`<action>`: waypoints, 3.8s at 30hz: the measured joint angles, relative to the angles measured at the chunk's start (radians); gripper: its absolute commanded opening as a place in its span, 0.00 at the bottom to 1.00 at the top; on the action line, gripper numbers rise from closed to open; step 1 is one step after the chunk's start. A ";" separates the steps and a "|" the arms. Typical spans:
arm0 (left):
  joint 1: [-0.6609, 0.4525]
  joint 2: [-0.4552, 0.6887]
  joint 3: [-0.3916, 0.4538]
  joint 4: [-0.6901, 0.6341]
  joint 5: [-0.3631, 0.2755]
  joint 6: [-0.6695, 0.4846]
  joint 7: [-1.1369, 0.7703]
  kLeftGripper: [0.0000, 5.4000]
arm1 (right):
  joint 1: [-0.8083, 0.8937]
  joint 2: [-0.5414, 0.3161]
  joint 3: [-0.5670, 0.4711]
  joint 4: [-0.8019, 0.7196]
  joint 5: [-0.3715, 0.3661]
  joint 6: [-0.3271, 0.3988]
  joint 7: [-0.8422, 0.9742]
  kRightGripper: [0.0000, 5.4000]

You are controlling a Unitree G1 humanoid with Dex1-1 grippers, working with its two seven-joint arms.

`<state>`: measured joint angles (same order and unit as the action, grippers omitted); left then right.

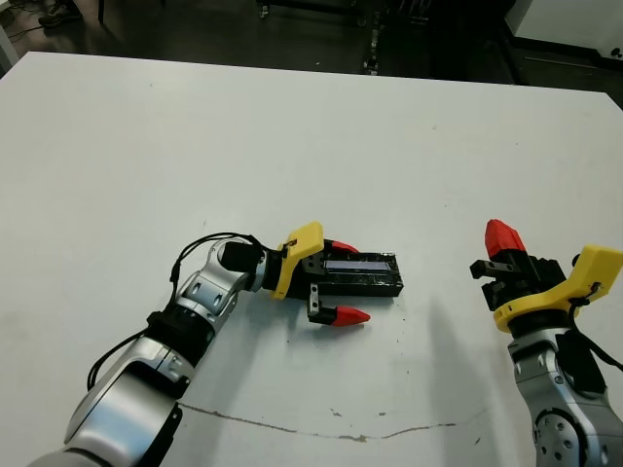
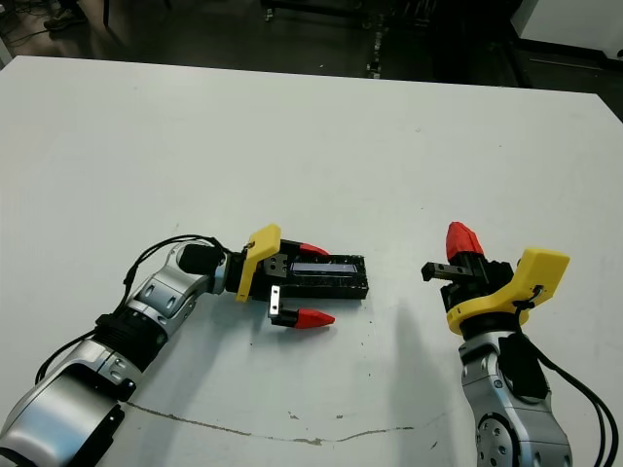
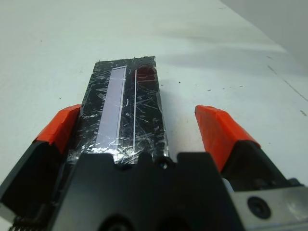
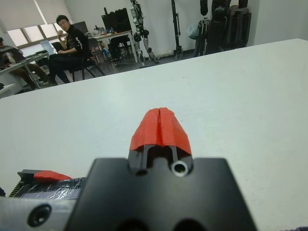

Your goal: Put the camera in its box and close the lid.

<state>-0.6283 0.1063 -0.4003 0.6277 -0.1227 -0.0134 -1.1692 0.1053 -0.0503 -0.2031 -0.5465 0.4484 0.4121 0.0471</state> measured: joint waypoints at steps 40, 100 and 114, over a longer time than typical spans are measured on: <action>0.303 0.384 0.307 -0.642 -0.124 0.300 0.185 1.00 | -0.004 0.000 0.007 -0.005 0.011 0.006 0.004 0.00; 0.296 -0.047 -0.002 -0.643 -0.105 0.483 0.706 0.00 | -0.001 0.000 0.016 0.000 0.009 0.006 0.006 0.00; 0.291 -0.067 0.005 -0.630 -0.080 0.504 0.706 0.00 | -0.001 0.000 0.020 0.000 0.009 0.006 0.007 0.00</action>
<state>-0.3376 0.0388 -0.3958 -0.0021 -0.2026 0.4909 -0.4631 0.1044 -0.0501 -0.1829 -0.5462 0.4570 0.4178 0.0537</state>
